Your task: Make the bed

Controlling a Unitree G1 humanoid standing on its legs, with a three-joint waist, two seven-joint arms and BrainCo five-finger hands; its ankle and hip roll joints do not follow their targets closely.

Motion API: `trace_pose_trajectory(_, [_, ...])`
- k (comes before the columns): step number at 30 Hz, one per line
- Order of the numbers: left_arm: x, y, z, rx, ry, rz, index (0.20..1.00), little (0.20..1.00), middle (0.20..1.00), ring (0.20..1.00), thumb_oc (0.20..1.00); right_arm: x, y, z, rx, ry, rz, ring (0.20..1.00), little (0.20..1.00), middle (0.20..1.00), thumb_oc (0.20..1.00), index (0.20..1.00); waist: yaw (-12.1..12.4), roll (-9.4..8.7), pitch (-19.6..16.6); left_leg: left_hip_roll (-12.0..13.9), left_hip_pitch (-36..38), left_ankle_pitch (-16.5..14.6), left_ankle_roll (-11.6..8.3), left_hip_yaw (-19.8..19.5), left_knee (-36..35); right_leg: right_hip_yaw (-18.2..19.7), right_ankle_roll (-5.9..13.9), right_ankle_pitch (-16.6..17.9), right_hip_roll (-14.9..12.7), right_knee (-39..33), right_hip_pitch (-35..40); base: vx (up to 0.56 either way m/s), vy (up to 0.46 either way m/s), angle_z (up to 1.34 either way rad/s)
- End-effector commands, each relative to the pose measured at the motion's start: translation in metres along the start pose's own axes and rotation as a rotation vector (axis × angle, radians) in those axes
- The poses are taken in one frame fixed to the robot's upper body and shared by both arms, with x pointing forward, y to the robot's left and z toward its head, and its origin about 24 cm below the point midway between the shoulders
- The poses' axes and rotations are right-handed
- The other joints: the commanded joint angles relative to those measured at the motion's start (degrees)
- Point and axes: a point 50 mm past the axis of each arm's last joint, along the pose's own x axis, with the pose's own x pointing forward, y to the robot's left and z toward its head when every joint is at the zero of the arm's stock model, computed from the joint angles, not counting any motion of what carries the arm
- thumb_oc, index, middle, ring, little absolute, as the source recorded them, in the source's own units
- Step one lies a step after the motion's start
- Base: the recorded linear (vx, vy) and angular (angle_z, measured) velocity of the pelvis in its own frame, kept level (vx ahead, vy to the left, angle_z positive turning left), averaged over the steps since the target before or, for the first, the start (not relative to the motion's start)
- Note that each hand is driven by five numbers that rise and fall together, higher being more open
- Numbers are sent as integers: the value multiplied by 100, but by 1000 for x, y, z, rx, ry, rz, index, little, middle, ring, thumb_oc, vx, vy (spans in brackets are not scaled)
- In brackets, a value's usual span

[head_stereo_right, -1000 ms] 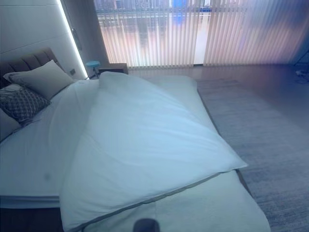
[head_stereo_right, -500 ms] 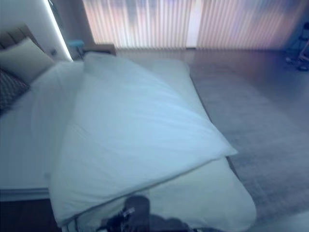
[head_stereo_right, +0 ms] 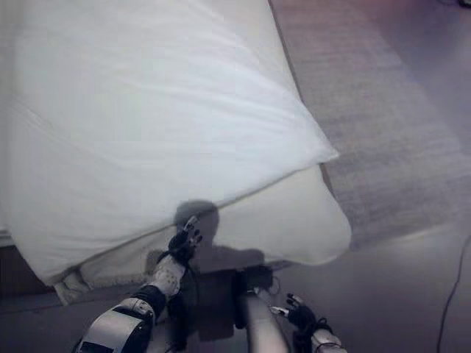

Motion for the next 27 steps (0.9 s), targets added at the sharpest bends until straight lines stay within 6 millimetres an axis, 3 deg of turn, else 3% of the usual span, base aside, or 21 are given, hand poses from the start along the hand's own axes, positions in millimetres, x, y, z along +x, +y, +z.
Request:
trace_pose_trajectory(1, [4, -14, 17, -88, -73, -20, 1000, 1000, 1000, 1000, 1000, 1, 9, 14, 26, -91, 31, 1000, 1000, 1000, 1000, 1000, -70, 63, -295, -154, -496, 281, 264, 51, -71, 79, 590, 370, -117, -471, -75, -37, 17, 4])
trace_pose_trajectory(8, [8, -22, 26, -71, -70, 9, 1000, 1000, 1000, 1000, 1000, 5, 19, 35, 6, -162, 61, 1000, 1000, 1000, 1000, 1000, -67, 71, -176, -159, -802, 292, 259, 31, 40, 103, 593, 435, -110, -443, -339, -18, 11, 1])
trace_pose_trajectory(15, [10, -29, 34, -104, -88, 8, 1000, 1000, 1000, 1000, 1000, 5, 19, 41, -9, -182, 66, 1000, 1000, 1000, 1000, 1000, -147, 43, -197, -139, -888, 355, 240, 58, -79, 199, 610, 560, -63, -624, -451, -2, 16, -2])
trace_pose_trajectory(18, [11, -34, 43, -139, -120, 4, 1000, 1000, 1000, 1000, 1000, 4, 20, 41, -13, -185, 71, 1000, 1000, 1000, 1000, 1000, -172, 11, -211, -126, -916, 352, 232, 64, -76, 223, 611, 576, -53, -659, -474, 1, 10, -6])
trace_pose_trajectory(21, [12, -44, 67, -180, -194, -23, 1000, 1000, 1000, 1000, 1000, 2, 16, 35, -14, -174, 62, 1000, 1000, 1000, 1000, 1000, -194, -16, -234, -105, -983, 335, 221, 67, -27, 239, 619, 580, -60, -641, -529, 4, 5, -3])
trace_pose_trajectory(27, [12, -54, 96, -216, -273, -54, 1000, 1000, 1000, 1000, 1000, 0, 16, 30, -13, -165, 53, 1000, 1000, 1000, 1000, 1000, -180, 13, -271, -110, -1052, 330, 222, 41, 6, 242, 626, 593, -73, -618, -598, 0, 4, -2])
